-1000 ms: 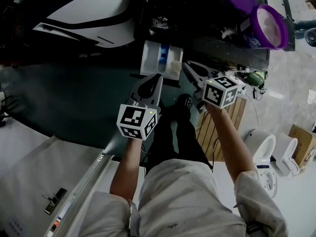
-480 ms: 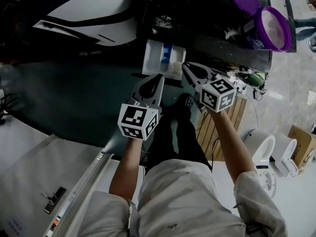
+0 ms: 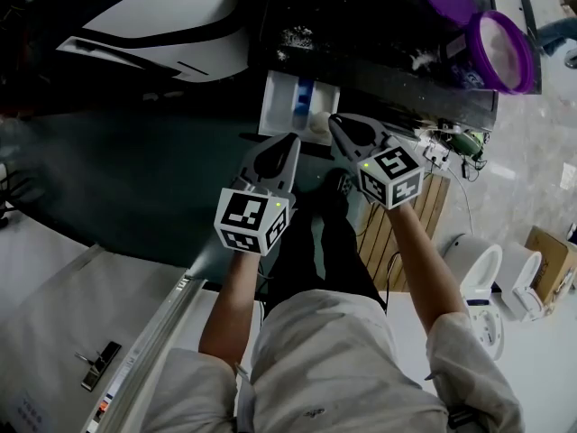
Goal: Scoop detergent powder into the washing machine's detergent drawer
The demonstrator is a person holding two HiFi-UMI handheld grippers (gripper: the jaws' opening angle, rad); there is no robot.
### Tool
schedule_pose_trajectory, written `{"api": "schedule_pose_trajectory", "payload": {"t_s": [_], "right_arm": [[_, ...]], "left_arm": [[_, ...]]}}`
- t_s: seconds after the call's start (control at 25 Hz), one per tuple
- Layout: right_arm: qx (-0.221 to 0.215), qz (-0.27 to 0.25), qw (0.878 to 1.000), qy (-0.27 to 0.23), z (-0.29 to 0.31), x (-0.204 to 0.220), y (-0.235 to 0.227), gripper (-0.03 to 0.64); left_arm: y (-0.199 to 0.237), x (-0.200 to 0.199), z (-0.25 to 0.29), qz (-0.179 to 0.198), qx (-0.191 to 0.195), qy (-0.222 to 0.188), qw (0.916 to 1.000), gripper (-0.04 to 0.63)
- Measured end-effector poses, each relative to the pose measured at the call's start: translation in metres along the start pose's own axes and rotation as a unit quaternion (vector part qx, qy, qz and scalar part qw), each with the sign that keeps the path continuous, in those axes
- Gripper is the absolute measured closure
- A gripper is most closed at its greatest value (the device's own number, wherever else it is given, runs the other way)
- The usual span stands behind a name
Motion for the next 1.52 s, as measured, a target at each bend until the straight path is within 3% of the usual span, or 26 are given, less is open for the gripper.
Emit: {"api": "schedule_pose_trajectory", "payload": {"t_s": [0.68,1.52], "right_arm": [[0.012,-0.068,0.998,-0.003,0.004,-0.005,0.004,0.609],[0.041,-0.179,0.983,-0.007,0.017,-0.017,0.007,0.609]], "left_arm": [[0.002,0.001,0.000,-0.003,0.001,-0.001,1.0000,0.574],[0.009,0.003,-0.005,-0.008,-0.001,-0.003,1.0000,0.574]]}}
Point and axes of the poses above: the fingertips, and each gripper's own axes: z forward along the fingers, y to its left, x out of its underside, the point moved 2 cm from there along -z, backward along the fingers, and after that the axes turned 10 degrees about x, right-handed, at the moved point
